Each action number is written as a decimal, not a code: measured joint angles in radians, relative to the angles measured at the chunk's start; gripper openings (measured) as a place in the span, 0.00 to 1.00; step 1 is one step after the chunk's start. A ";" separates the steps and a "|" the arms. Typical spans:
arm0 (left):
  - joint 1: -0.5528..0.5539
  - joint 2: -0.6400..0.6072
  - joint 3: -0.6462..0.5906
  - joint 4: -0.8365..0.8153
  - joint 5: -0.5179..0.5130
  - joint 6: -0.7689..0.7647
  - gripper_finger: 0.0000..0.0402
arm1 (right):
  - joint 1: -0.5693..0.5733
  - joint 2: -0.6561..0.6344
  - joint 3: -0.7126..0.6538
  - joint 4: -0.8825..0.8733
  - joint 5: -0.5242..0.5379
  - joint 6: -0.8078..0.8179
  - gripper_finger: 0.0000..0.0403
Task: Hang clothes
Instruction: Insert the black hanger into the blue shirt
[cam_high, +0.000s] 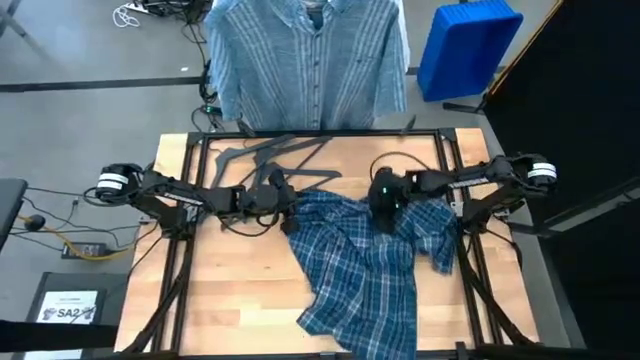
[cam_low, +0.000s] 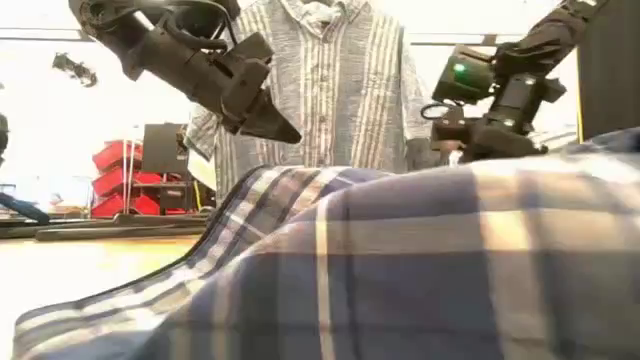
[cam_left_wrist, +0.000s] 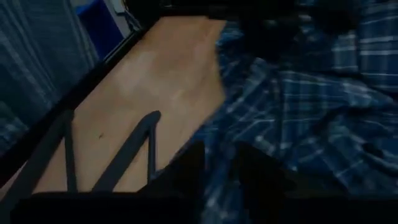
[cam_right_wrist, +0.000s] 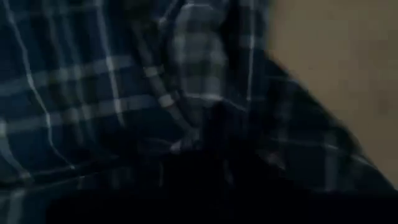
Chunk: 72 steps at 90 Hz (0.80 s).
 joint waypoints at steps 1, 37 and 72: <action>0.000 0.000 0.000 0.004 0.000 0.000 0.18 | -0.008 0.000 0.007 0.000 -0.007 -0.003 0.01; 0.000 0.000 0.000 0.032 0.000 0.001 0.18 | -0.072 -0.216 0.288 0.018 -0.143 -0.061 0.00; 0.000 0.000 0.000 0.040 0.000 0.005 0.18 | -0.039 -0.406 0.356 0.047 0.057 -0.121 0.00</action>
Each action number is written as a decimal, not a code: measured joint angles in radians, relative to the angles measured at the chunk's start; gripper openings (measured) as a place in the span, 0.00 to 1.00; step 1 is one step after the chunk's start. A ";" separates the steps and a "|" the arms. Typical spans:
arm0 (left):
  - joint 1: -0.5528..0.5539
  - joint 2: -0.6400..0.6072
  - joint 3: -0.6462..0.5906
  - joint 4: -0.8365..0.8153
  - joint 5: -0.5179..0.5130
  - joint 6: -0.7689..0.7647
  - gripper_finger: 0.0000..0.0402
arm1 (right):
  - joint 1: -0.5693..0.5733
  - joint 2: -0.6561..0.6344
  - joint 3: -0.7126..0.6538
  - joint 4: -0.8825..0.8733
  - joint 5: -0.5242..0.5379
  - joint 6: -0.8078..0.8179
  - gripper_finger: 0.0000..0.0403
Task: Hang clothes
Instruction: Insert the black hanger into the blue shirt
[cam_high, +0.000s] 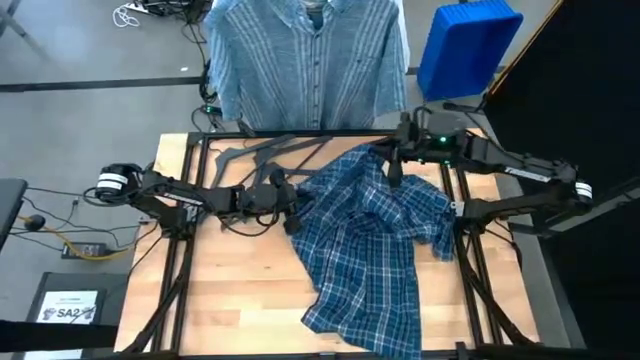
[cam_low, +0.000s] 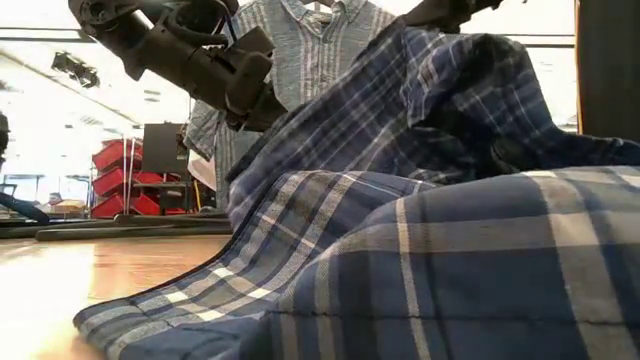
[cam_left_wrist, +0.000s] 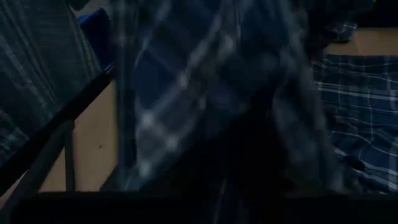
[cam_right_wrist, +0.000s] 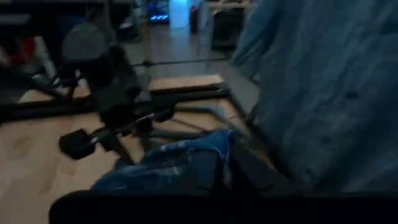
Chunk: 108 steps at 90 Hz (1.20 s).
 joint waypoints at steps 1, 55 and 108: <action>0.000 0.000 0.000 0.003 0.000 0.000 0.18 | 0.000 -0.001 0.000 0.000 0.000 0.000 0.00; -0.035 0.094 0.117 0.221 0.069 0.160 0.18 | -0.074 0.215 -0.004 -0.002 -0.026 0.046 0.05; -0.041 0.442 0.406 0.161 -0.025 0.271 0.18 | -0.196 0.205 0.005 -0.137 0.027 -0.007 0.29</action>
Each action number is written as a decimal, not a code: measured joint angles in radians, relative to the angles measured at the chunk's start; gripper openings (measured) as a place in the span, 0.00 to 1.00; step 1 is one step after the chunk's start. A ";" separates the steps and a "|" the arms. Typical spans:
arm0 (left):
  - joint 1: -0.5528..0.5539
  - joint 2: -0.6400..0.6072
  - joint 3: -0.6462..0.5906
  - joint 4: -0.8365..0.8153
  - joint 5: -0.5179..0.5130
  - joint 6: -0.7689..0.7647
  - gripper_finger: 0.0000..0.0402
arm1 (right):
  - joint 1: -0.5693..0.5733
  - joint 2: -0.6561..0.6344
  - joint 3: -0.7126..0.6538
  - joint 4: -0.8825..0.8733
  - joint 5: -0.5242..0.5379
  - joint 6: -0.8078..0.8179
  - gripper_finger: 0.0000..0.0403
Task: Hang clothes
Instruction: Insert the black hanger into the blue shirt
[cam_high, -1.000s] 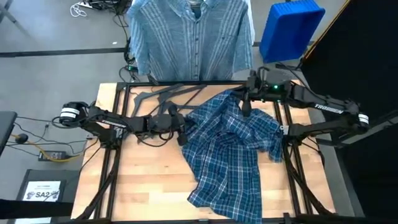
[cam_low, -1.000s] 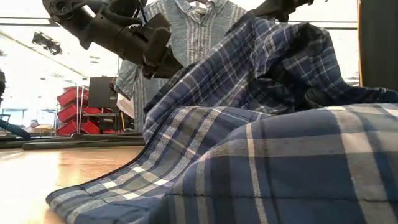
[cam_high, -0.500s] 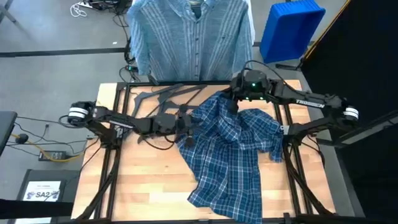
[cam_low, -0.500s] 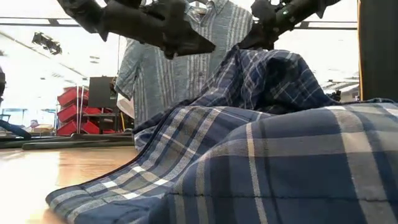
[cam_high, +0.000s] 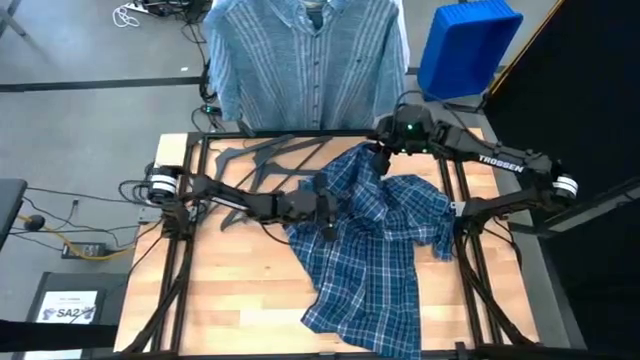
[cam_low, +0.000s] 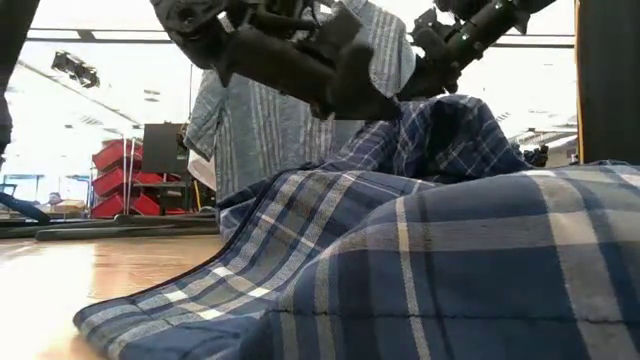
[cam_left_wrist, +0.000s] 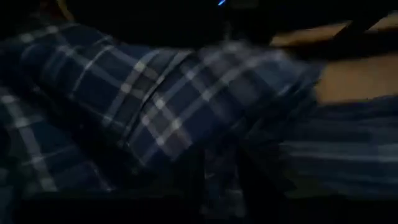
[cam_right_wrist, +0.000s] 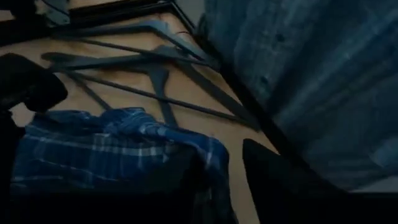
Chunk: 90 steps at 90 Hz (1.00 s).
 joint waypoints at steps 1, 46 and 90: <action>-0.001 0.004 0.005 0.000 -0.009 0.014 0.18 | -0.001 0.001 0.000 0.000 0.000 0.000 0.30; -0.024 0.069 0.217 -0.078 0.009 0.258 0.39 | -0.059 0.007 -0.002 0.000 -0.045 -0.019 0.34; -0.039 0.179 0.233 -0.024 -0.192 0.229 0.62 | -0.049 0.007 -0.002 0.011 -0.079 -0.003 0.33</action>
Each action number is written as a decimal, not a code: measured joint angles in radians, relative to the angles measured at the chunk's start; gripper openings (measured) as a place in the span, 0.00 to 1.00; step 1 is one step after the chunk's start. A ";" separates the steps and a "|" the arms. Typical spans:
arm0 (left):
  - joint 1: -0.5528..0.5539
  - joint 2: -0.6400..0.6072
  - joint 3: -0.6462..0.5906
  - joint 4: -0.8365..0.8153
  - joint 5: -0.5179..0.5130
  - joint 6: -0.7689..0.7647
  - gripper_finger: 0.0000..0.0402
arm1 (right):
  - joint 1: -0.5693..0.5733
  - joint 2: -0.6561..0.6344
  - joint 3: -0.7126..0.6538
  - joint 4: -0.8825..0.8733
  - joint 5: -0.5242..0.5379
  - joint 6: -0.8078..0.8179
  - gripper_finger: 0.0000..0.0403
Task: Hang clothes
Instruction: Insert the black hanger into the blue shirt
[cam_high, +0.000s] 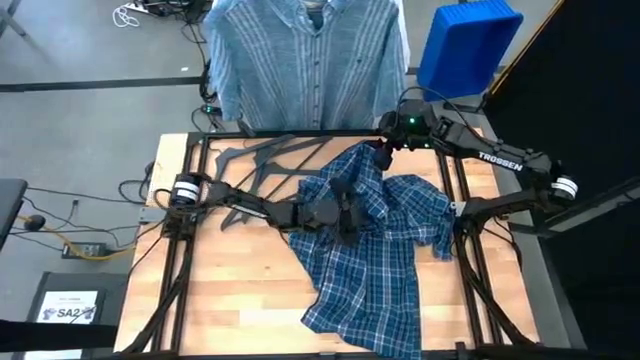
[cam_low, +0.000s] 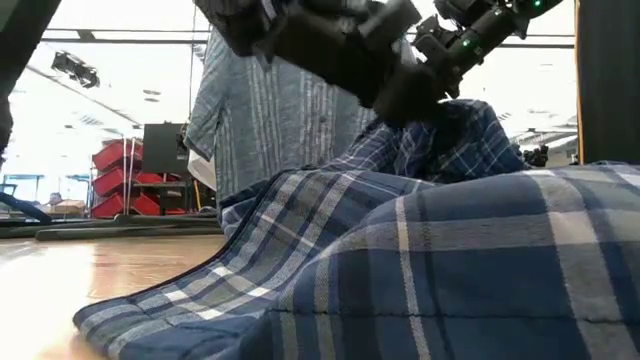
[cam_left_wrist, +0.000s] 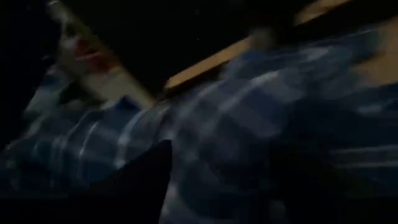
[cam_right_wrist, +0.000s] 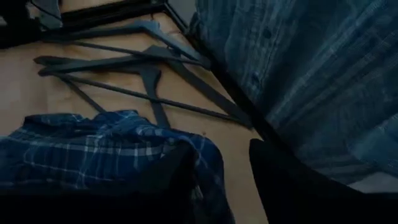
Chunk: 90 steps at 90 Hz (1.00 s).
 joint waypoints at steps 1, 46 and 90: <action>0.002 0.006 0.000 0.006 -0.008 0.001 0.62 | 0.002 0.000 0.000 0.001 -0.002 0.002 0.33; 0.051 0.053 0.066 -0.012 0.024 0.027 0.10 | 0.012 -0.020 0.000 0.022 -0.081 -0.024 0.31; 0.073 0.052 0.168 -0.245 0.165 -0.016 0.32 | 0.039 -0.200 -0.032 -0.417 -0.097 0.089 0.31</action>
